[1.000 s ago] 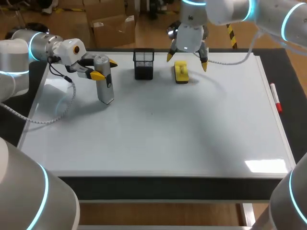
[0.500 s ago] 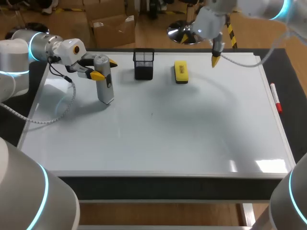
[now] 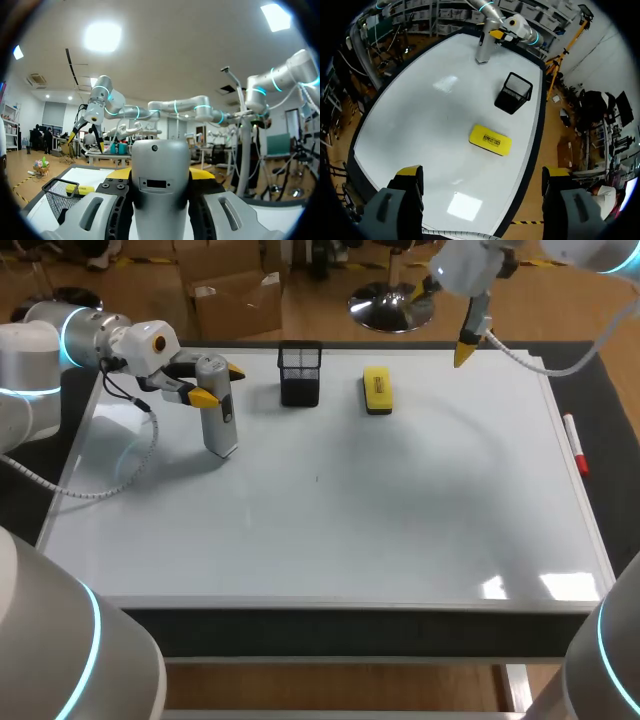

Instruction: Pick up the inspection probe, press it on each red-marked spot on the whiteboard one by one, put down the probe, pick up the eraser, and wipe off all the red marks.

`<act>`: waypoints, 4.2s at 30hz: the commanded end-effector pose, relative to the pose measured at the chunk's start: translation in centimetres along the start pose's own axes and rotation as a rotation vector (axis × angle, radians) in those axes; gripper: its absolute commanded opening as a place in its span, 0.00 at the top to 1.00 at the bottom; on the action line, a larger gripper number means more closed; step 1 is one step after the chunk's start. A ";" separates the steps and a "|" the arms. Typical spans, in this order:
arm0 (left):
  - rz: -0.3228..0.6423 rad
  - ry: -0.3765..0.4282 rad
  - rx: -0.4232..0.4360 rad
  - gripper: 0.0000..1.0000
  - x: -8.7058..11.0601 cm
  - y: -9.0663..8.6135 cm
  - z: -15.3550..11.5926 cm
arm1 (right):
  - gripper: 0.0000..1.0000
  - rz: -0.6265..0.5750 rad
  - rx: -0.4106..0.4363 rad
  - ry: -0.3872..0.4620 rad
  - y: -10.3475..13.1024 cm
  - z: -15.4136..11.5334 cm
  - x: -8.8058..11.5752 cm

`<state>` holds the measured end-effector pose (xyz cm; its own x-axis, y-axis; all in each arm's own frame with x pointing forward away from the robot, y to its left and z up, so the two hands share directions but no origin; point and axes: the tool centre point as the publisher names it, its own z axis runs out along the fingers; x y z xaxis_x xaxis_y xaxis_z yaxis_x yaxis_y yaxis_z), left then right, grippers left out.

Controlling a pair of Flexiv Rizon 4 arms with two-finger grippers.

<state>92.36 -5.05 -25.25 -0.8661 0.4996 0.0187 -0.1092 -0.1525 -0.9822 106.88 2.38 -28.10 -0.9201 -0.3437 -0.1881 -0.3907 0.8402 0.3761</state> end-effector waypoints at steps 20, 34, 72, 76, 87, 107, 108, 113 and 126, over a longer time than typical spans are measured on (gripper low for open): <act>-0.001 0.002 -0.002 1.00 0.0 -0.2 0.0 | 0.00 0.084 0.005 -0.065 -0.5 -1.8 0.9; -0.006 -0.141 -0.004 1.00 -2.0 -4.6 0.8 | 0.00 0.084 0.005 -0.065 -0.5 -1.8 0.9; 0.069 -0.321 0.090 1.00 -16.1 -11.8 3.6 | 0.00 0.084 0.005 -0.065 -0.5 -1.8 0.9; 0.064 -0.320 0.098 1.00 -17.0 -11.5 3.8 | 0.00 0.084 0.005 -0.065 -0.5 -1.8 0.9; 0.066 -0.311 0.108 1.00 -18.8 -11.3 4.8 | 0.00 0.084 0.005 -0.065 -0.5 -1.8 0.9; 0.082 -0.449 0.128 1.00 -19.9 -9.6 5.2 | 0.00 0.084 0.005 -0.065 -0.5 -1.8 0.9; 0.084 -0.452 0.126 1.00 -19.9 -9.5 5.2 | 0.00 0.084 0.005 -0.065 -0.5 -1.8 0.9; 0.095 -0.467 0.123 1.00 -20.1 -9.3 5.0 | 0.00 0.084 0.005 -0.065 -0.5 -1.8 0.9; 0.096 -0.482 0.137 1.00 -20.6 -8.2 4.8 | 0.00 0.084 0.005 -0.065 -0.5 -1.8 0.9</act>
<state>108.91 -18.18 -16.65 -0.9983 0.0369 0.0447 -0.0538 -0.3023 -0.9517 106.14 0.98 -26.90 -0.9457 -0.2414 -0.2176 -0.3111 0.8662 0.3911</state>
